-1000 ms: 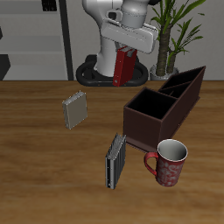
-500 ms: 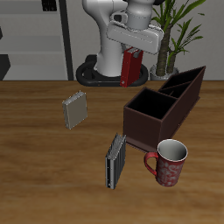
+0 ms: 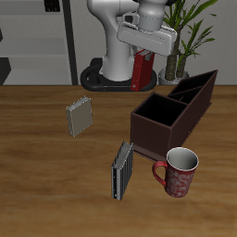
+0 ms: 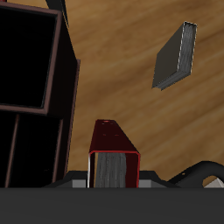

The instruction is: Place the red book into the left desk caddy's front compartment

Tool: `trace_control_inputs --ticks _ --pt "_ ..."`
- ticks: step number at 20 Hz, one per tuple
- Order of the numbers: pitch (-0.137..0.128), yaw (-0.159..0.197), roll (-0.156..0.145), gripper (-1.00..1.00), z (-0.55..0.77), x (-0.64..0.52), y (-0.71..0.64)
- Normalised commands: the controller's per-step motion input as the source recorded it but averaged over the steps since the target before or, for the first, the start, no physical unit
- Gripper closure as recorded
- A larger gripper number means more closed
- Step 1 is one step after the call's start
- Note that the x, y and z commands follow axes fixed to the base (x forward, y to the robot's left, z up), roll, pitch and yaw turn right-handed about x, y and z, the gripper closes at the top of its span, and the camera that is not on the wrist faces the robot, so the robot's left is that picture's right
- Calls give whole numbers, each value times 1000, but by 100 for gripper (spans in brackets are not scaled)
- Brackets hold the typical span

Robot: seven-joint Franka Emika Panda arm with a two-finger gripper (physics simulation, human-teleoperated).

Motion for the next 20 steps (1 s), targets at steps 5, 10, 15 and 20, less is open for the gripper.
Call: trace_control_inputs --ticks 5,10,15,20 --pt "11 7 -1 100 -51 32 185" --pt "1 2 16 100 59 91 211" --pt "-14 -17 10 100 92 29 200" --pt "-4 -12 26 100 97 71 115"
